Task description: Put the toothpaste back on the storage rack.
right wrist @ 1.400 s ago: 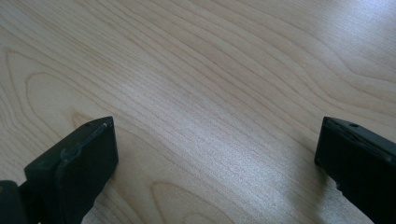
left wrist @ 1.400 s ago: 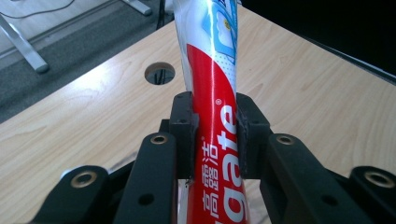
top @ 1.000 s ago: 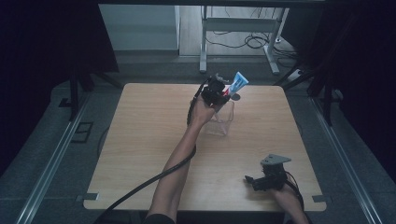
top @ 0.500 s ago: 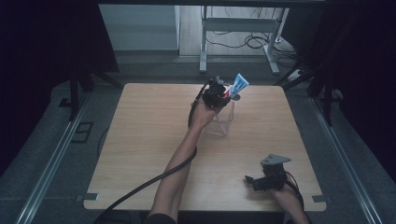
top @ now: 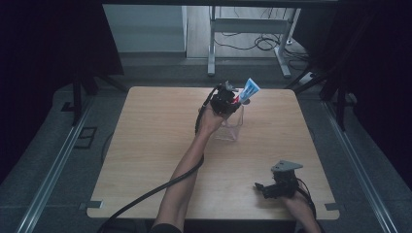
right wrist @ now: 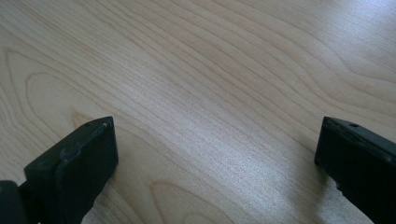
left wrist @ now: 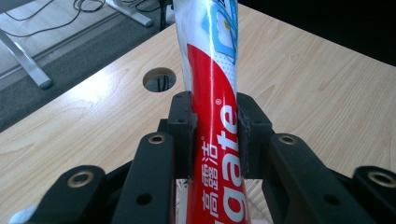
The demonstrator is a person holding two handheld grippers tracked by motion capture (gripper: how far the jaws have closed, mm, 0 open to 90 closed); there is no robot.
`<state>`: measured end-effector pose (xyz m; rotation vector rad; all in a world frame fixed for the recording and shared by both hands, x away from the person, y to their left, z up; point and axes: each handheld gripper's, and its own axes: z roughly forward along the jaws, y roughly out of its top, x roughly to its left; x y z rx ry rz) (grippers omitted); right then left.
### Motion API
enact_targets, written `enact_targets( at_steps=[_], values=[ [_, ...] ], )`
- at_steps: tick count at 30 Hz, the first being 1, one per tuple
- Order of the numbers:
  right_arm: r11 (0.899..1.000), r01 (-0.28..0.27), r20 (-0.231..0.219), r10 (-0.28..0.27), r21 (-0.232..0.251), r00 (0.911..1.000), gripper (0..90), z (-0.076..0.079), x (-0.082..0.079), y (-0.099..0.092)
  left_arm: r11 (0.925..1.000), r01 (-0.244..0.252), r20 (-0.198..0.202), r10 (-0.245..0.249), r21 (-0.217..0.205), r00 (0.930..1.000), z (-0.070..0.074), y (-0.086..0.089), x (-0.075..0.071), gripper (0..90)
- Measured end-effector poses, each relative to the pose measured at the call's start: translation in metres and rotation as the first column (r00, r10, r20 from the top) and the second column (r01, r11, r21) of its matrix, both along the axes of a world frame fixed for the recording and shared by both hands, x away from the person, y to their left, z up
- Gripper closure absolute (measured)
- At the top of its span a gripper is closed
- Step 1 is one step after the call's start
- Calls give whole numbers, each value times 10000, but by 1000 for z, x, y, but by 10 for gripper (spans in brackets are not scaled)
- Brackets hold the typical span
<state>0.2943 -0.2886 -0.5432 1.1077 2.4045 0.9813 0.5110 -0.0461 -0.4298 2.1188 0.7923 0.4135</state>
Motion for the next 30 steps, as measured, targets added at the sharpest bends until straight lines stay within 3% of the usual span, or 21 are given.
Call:
enact_targets(
  at_steps=[20,24,30],
  values=[
    [10000,-4,-2,4,5,10000,0,0,0,0,9994,338,-134,-336,90,9993,2,4,-6,691],
    [10000,-1,0,1,-1,10000,0,0,0,0,9967,329,-212,-314,747,9993,-4,4,-8,702],
    [10000,6,9,-6,7,10000,0,0,0,0,9998,157,-300,-161,-145,9994,-5,17,-8,733]
  ],
)
